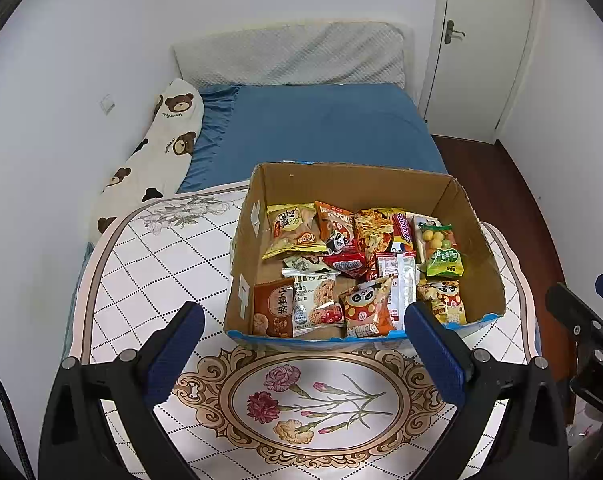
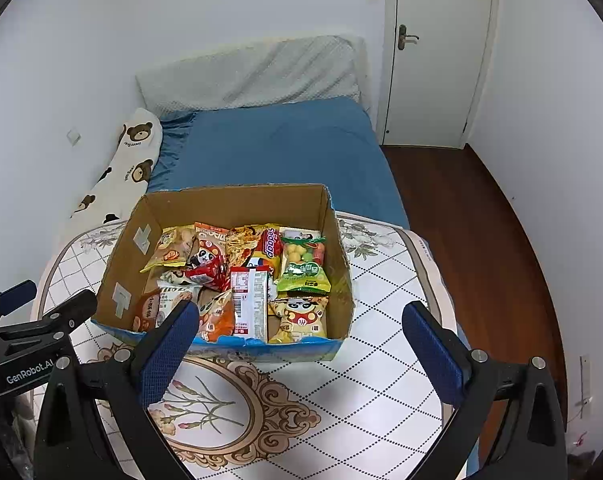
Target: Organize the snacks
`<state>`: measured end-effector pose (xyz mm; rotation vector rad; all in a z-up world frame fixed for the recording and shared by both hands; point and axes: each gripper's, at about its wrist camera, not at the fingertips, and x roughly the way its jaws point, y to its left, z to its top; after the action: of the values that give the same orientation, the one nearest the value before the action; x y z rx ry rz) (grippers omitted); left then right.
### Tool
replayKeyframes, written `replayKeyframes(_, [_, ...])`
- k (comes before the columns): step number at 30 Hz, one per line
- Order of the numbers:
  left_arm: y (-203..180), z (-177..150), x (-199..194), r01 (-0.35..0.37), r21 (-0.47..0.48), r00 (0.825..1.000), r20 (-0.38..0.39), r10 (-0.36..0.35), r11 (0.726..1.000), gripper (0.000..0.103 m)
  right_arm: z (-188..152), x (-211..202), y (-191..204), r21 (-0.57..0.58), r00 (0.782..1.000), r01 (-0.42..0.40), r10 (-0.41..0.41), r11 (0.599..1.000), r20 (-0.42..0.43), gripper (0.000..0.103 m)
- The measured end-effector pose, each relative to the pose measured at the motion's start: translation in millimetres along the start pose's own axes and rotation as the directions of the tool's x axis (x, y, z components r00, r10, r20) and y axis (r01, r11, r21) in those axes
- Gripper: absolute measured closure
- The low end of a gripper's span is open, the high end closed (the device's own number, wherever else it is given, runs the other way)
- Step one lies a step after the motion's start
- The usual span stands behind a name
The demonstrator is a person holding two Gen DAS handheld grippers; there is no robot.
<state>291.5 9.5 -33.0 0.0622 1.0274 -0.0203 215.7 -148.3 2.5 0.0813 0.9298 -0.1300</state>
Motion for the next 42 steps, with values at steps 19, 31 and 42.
replayKeyframes(19, [-2.6, -4.3, 0.3, 0.007, 0.009, 1.0, -0.009, -0.007, 1.0, 0.0, -5.6, 2.3, -1.9, 0.009, 1.0, 0.002, -0.001, 1.0, -0.017, 0.0])
replayKeyframes(31, [-3.7, -6.5, -2.5, 0.012, 0.015, 1.0, -0.008, -0.012, 1.0, 0.0, -10.2, 1.3, -1.6, 0.01, 0.999, -0.004, 0.004, 1.0, -0.032, 0.0])
replayKeyframes(42, [-3.9, -9.6, -1.7, 0.015, 0.021, 1.0, -0.019, -0.015, 1.0, 0.0, -10.8, 0.6, -3.3, 0.012, 0.999, -0.005, 0.005, 1.0, -0.035, 0.0])
